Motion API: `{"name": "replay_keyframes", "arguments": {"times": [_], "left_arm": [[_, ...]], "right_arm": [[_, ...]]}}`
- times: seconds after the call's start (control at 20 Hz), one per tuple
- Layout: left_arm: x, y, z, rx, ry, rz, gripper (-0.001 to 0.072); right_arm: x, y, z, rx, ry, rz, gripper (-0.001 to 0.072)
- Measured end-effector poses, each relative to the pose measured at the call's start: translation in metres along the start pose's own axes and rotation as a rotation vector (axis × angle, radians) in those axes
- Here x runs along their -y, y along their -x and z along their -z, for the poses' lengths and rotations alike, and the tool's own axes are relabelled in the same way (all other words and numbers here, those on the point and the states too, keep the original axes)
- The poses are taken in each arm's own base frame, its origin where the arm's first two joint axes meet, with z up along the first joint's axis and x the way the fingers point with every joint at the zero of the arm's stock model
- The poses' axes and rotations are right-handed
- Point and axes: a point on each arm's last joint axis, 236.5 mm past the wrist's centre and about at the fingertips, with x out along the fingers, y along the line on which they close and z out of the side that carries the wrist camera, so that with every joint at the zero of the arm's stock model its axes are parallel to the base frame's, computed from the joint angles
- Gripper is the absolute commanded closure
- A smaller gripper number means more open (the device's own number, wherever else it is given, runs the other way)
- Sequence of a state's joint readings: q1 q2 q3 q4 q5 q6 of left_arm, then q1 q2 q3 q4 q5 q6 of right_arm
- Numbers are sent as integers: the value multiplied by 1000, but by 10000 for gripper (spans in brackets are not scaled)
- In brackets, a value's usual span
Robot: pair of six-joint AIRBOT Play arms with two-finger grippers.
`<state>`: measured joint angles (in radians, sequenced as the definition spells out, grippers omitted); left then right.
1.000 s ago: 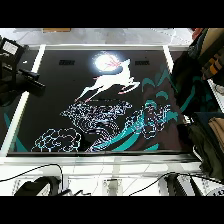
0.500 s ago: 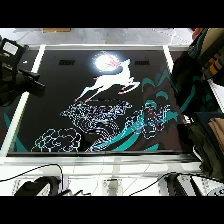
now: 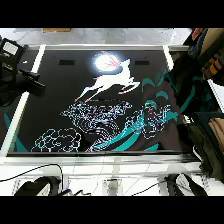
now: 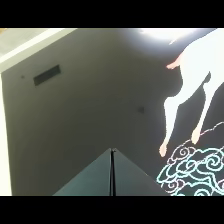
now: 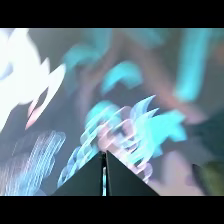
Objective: Fold the clothes and pants, and hang the long-sleeved shirts on hangers.
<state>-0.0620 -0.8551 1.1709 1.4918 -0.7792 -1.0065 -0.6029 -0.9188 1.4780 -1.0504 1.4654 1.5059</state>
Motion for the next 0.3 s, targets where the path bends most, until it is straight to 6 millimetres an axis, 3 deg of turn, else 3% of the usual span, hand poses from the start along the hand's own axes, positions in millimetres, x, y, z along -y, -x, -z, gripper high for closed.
{"name": "replay_keyframes", "arguments": {"times": [0.15,0.3], "left_arm": [[0,0,0,0,0,0,693],[0,0,0,0,0,0,693]], "right_arm": [[-74,-18,45,-149,272,-120,700],[-113,-25,82,-226,495,-126,701]]}}
